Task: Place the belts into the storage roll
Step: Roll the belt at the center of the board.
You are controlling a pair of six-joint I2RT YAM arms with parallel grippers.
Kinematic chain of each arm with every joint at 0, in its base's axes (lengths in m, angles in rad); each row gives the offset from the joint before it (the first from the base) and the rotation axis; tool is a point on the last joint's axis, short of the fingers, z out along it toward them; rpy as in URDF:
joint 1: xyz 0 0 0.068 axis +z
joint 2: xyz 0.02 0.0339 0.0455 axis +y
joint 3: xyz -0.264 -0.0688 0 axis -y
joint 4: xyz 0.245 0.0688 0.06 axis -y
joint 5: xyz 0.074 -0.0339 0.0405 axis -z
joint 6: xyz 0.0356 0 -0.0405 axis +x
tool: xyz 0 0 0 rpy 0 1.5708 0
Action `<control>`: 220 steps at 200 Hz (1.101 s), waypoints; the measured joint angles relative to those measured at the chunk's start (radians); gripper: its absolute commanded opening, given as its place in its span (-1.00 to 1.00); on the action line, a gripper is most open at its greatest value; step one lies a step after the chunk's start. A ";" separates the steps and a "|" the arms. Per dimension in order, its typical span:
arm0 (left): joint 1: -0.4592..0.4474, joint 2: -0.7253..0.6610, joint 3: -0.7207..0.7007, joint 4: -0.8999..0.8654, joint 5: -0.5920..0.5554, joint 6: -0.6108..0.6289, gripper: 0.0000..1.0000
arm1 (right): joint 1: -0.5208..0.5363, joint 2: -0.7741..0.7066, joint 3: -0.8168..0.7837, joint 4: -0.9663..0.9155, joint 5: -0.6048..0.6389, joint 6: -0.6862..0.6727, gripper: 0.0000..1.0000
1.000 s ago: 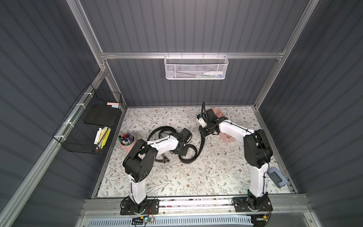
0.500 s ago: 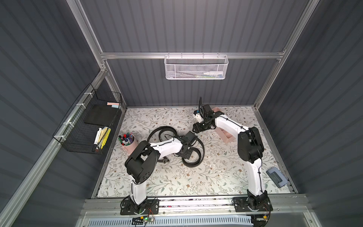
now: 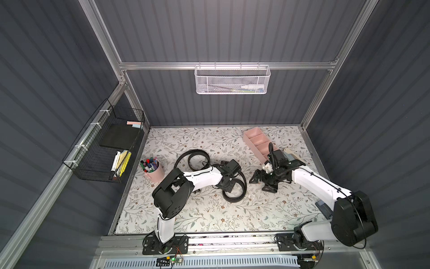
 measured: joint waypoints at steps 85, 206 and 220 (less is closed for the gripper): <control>-0.069 0.042 0.048 0.044 0.074 -0.035 -0.93 | 0.076 0.249 0.117 0.066 0.059 0.014 0.44; -0.076 0.109 0.140 0.053 0.158 -0.037 -0.75 | 0.138 0.354 0.174 -0.064 0.350 -0.124 -0.63; -0.076 0.109 0.141 0.053 0.163 -0.025 -0.37 | 0.145 0.354 0.174 -0.067 0.368 -0.143 -0.66</control>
